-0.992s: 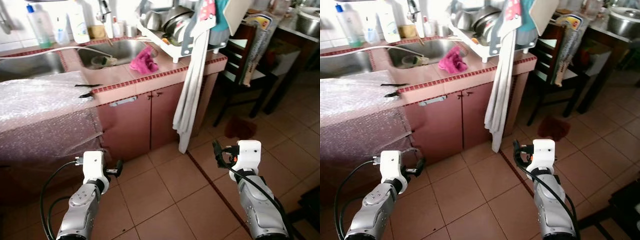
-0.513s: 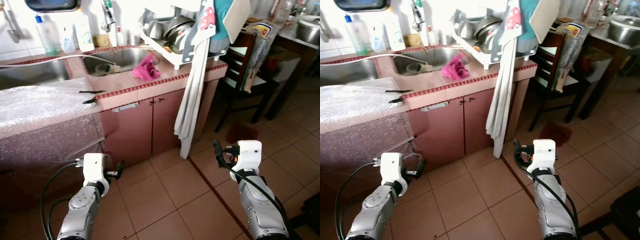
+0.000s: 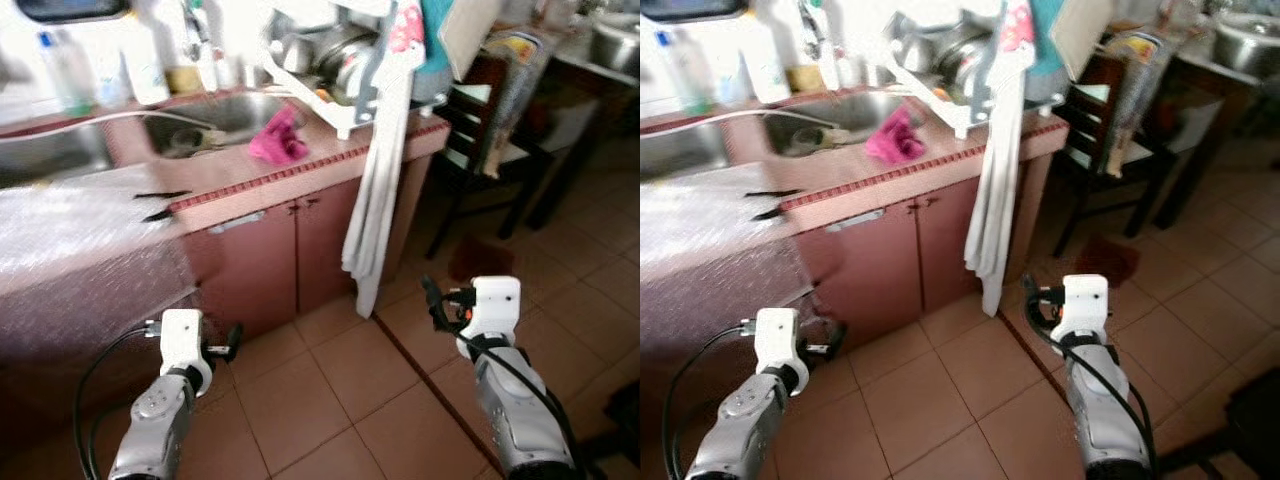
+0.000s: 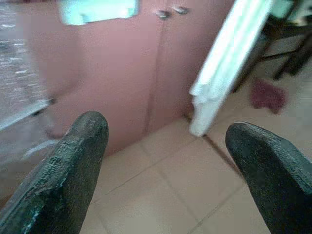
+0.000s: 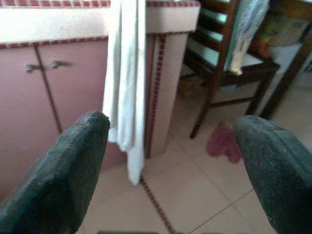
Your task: Kitchen organization
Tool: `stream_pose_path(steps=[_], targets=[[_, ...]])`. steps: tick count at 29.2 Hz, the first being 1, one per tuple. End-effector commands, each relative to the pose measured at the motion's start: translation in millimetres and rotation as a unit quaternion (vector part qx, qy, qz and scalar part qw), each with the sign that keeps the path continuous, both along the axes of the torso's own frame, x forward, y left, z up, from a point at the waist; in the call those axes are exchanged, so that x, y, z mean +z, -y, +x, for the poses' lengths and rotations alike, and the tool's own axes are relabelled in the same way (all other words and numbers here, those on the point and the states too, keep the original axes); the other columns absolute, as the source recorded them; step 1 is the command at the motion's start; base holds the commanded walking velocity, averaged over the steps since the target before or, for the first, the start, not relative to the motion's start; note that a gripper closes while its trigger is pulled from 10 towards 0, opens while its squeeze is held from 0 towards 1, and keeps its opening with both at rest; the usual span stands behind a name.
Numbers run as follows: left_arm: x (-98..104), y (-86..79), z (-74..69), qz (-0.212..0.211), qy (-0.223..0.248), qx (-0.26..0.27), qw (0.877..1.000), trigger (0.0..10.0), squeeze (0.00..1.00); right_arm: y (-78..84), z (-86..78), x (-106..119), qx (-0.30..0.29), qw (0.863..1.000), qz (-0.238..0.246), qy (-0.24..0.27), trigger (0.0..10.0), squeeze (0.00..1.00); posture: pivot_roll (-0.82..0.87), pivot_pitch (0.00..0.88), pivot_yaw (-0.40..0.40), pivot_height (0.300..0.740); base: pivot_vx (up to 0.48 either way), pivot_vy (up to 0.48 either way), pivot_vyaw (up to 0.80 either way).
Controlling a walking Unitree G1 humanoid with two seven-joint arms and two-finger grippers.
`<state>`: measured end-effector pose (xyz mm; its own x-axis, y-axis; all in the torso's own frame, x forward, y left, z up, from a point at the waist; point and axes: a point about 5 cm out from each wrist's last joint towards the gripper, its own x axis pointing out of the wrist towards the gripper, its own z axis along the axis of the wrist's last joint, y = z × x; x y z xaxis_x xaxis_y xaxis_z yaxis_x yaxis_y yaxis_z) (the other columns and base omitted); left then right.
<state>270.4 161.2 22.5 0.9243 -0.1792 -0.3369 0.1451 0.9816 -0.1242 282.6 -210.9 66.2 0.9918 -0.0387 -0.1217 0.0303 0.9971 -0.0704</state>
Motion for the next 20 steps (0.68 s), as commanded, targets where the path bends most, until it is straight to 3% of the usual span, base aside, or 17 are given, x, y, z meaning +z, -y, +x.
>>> stream_pose_path(steps=[1, 20], targets=[[-1.6, -13.2, -2.6, 0.016, -0.005, 0.012, 1.000, 10.0, 0.00, -10.8, 4.3, 4.0, 0.013, 1.000, 0.005, 0.013, 10.0, 0.00, 0.02, 0.000, 0.001, 0.740, 0.315, 0.000, -0.66], [-4.9, -9.8, -3.6, 0.016, -0.010, 0.004, 1.000, 10.0, 0.00, -9.9, 5.3, 4.0, 0.011, 1.000, 0.004, 0.015, 10.0, 0.00, 0.02, 0.000, -0.002, 0.740, 0.317, 0.000, -0.61]])
